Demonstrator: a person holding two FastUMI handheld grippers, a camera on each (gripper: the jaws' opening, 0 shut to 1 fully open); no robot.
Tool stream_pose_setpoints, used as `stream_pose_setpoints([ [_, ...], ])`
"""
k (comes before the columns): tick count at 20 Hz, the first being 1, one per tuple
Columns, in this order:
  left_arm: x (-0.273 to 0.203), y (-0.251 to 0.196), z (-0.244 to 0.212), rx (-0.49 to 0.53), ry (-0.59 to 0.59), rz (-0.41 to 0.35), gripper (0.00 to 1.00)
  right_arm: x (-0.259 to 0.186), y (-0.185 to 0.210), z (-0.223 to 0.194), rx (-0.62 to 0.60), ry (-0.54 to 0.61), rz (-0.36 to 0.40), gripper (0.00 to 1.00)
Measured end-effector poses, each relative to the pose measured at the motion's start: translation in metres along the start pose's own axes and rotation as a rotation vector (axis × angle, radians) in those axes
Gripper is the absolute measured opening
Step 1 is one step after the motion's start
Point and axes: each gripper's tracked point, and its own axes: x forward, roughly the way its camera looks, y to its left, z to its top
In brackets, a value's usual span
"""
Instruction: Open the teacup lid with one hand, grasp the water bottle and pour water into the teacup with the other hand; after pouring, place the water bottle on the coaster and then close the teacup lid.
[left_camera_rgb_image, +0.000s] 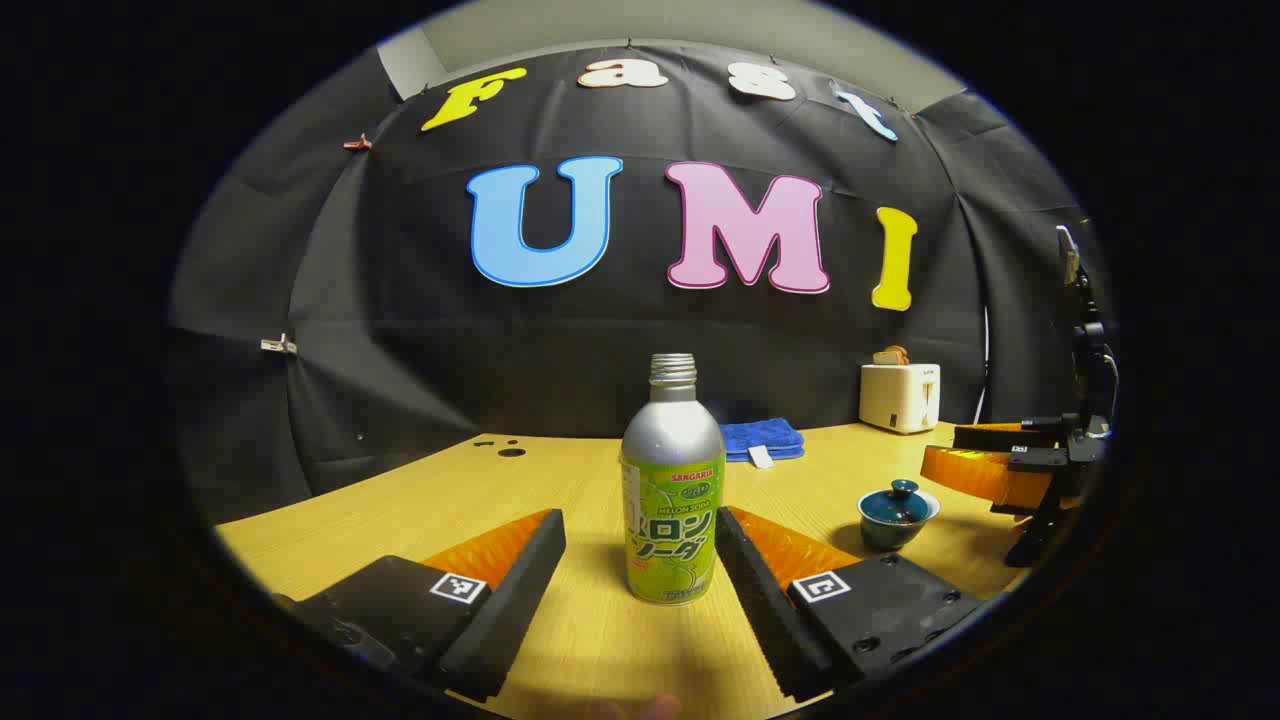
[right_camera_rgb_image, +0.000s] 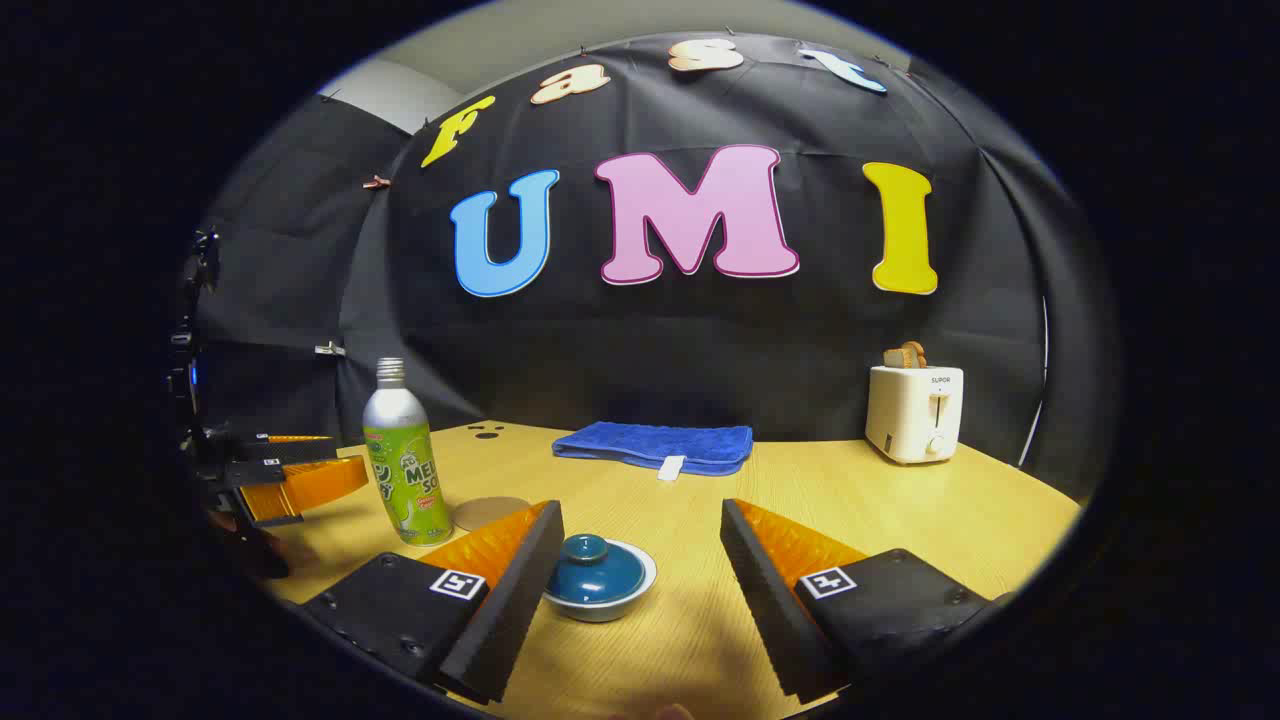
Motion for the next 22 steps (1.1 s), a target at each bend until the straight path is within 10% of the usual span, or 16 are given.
stream_pose_setpoints([
  [22, 0.0011, -0.0002, -0.0011, 0.000, -0.003, 0.000, 0.95, 0.0016, -0.0012, -0.0008, 0.001, 0.000, -0.016, 0.98],
])
